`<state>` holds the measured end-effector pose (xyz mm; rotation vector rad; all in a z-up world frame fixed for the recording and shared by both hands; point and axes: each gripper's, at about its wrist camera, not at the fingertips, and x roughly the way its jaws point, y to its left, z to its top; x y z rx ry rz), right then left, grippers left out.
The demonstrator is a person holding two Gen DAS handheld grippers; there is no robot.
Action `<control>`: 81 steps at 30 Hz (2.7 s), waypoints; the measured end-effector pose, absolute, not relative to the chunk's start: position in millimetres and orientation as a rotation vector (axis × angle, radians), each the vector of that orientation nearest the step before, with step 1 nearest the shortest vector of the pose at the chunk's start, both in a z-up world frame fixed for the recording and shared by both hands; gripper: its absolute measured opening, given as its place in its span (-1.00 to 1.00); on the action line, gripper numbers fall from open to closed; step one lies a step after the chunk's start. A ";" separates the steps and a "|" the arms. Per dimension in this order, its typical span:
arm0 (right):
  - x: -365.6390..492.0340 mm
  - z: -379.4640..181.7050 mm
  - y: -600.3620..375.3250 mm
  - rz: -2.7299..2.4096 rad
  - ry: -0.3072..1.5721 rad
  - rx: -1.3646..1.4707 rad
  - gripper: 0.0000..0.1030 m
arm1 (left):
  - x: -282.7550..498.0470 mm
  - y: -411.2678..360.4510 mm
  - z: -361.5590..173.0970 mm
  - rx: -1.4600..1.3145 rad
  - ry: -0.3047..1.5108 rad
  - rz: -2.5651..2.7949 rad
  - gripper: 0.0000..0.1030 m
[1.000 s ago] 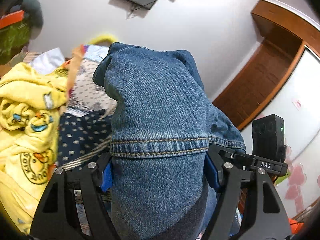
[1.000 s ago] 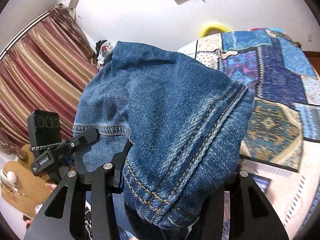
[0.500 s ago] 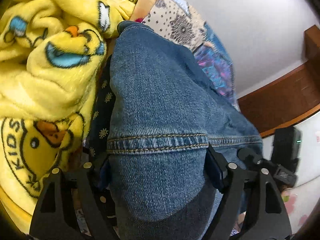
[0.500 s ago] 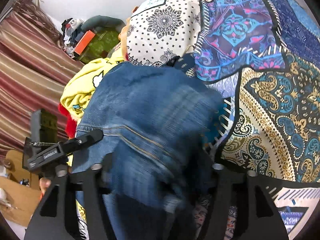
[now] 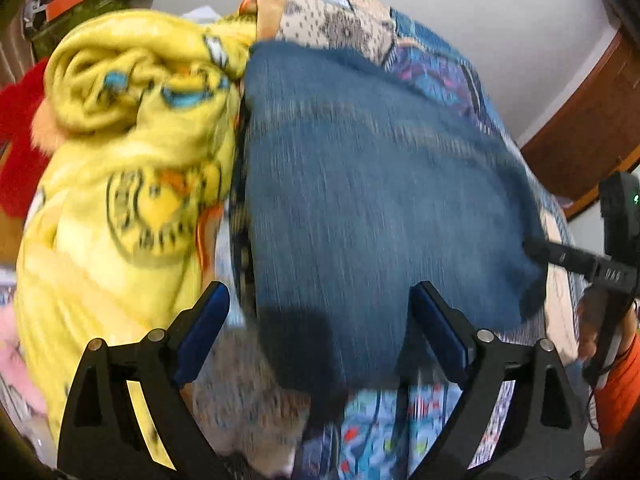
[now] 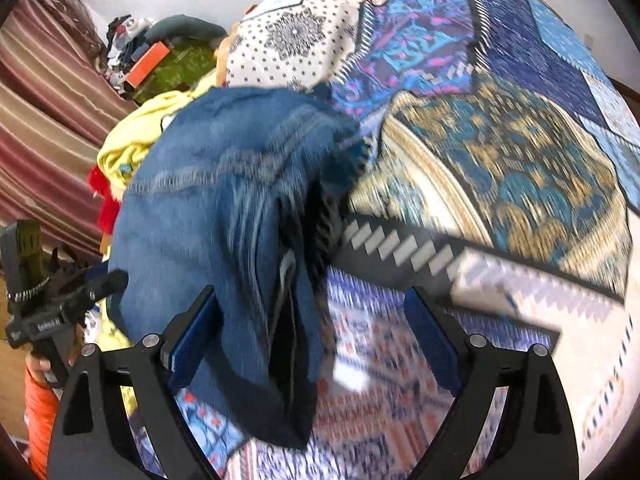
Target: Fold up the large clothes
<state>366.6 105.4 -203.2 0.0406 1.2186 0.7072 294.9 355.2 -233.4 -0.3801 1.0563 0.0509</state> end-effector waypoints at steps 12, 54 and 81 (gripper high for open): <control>292.4 -118.0 89.2 0.773 1.048 -0.102 0.74 | 242.5 317.7 -143.2 -0.315 0.905 0.140 0.79; 79.9 49.6 1.6 0.718 0.287 0.071 1.00 | 9.0 158.5 22.9 -0.073 0.123 0.253 0.99; 70.6 51.1 0.6 0.692 0.283 0.020 1.00 | 19.1 159.5 14.7 -0.081 0.172 0.250 0.99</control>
